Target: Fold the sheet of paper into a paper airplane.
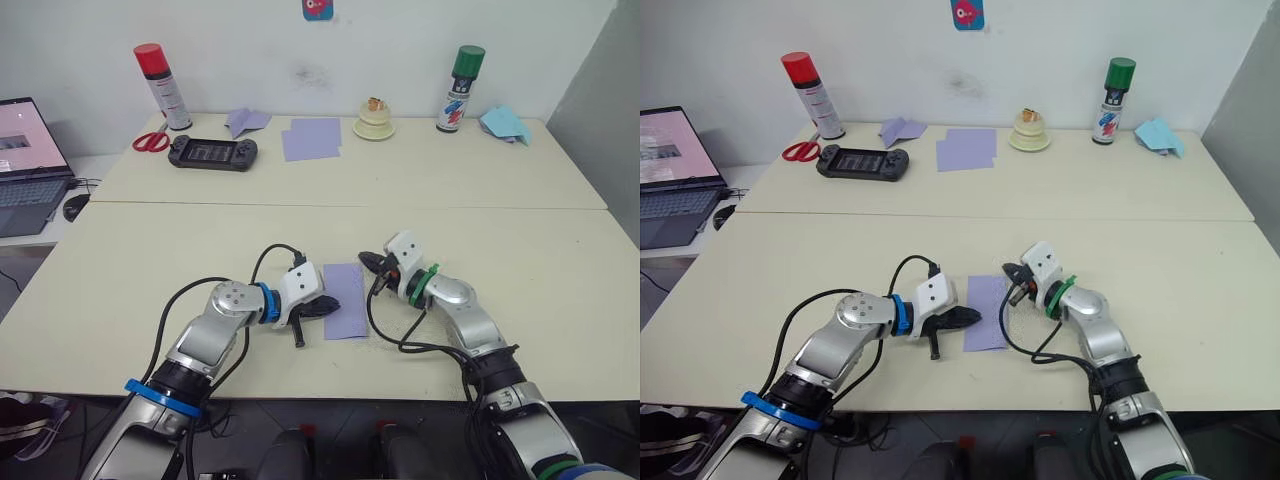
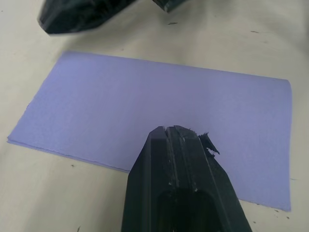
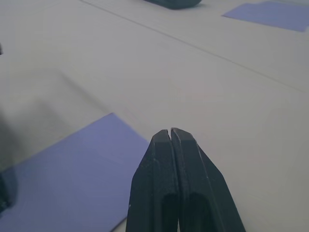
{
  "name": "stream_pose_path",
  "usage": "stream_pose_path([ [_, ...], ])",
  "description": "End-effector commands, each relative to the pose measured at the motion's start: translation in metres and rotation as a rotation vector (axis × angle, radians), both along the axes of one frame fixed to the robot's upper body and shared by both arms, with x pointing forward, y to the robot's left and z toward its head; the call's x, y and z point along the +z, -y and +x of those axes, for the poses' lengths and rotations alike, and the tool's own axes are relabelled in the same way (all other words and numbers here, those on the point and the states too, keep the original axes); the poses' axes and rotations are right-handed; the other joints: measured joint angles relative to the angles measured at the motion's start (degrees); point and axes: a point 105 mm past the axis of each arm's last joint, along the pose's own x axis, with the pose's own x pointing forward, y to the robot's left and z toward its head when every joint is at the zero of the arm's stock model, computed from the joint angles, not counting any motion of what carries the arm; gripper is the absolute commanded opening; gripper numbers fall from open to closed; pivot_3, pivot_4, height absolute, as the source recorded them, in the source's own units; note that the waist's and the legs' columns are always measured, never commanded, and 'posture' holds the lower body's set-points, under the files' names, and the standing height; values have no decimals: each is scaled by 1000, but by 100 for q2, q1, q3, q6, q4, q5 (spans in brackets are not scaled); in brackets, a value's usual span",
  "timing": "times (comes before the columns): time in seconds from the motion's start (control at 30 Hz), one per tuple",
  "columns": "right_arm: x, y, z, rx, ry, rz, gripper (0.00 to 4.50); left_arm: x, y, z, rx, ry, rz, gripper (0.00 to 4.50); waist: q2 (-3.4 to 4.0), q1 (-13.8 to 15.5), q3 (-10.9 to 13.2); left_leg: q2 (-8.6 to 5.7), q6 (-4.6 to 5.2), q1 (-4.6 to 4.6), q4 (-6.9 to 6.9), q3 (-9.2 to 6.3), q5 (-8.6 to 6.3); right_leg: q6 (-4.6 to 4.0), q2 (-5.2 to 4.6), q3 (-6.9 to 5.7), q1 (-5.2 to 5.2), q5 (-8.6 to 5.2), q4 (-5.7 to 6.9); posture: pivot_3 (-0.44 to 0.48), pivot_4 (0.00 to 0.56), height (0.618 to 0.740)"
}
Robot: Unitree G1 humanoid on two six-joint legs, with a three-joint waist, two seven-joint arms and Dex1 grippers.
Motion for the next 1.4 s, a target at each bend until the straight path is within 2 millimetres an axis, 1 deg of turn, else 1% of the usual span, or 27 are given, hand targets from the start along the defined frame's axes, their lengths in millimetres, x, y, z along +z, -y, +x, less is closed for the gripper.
stream_pose_path([
  [0.03,3,-4,-4,49,15,-44,40,-19,-3,-3,20,-47,51,0,1,0,1,0,0,0,0,0,0,0,0,1,0,0,0,0,150,740],
  [0.17,-14,2,-8,74,-21,-139,40,-19,-1,-5,19,-49,49,0,0,2,0,0,0,1,0,-1,0,0,0,0,0,0,0,0,150,740],
  [0.23,-24,5,-14,109,-49,-171,40,-19,-2,-4,22,-48,49,0,0,7,0,0,0,1,0,-2,0,0,0,-2,0,0,-1,0,150,740],
  [0.37,-39,5,-38,219,-117,-184,40,-20,-3,-5,28,-50,50,0,-2,9,-3,0,0,1,-1,-1,0,1,-1,-2,4,0,-6,0,150,740],
  [0.5,-48,2,-56,294,-151,-204,40,-20,-4,-5,30,-51,52,0,2,8,-11,0,-1,4,-7,-2,-1,1,-1,-3,5,-1,-6,0,150,740],
  [0.73,-57,-1,-74,371,-157,-247,40,-20,-5,-5,31,-50,55,0,2,-4,-35,1,-1,6,-11,-2,-2,2,-1,-3,6,-2,-7,0,150,740],
  [0.87,-58,-2,-74,375,-154,-251,40,-20,-5,-5,28,-50,56,0,-1,-7,-44,1,-1,8,-13,-1,-2,2,0,-3,5,-2,-7,0,150,740],
  [1.1,-44,4,-49,256,-76,-235,40,-20,-3,-8,16,-62,53,0,-4,-16,-48,3,-1,12,-13,-1,-1,4,1,-2,6,-3,-7,0,150,740],
  [1.17,-43,8,-42,217,-54,-248,40,-20,-2,-10,8,-71,51,0,-4,-21,-48,3,-1,15,-12,0,-1,19,1,1,7,-12,-7,0,150,740],
  [1.27,-43,13,-35,181,-29,-269,40,-21,-1,-11,4,-76,51,0,-4,-27,-48,3,0,23,-10,0,0,24,1,2,10,-14,-6,0,150,740],
  [1.4,-42,14,-31,168,-18,-276,40,-20,1,-10,0,-78,49,0,-4,-24,-48,3,1,25,-9,1,1,23,2,2,8,-14,-6,0,150,740],
])
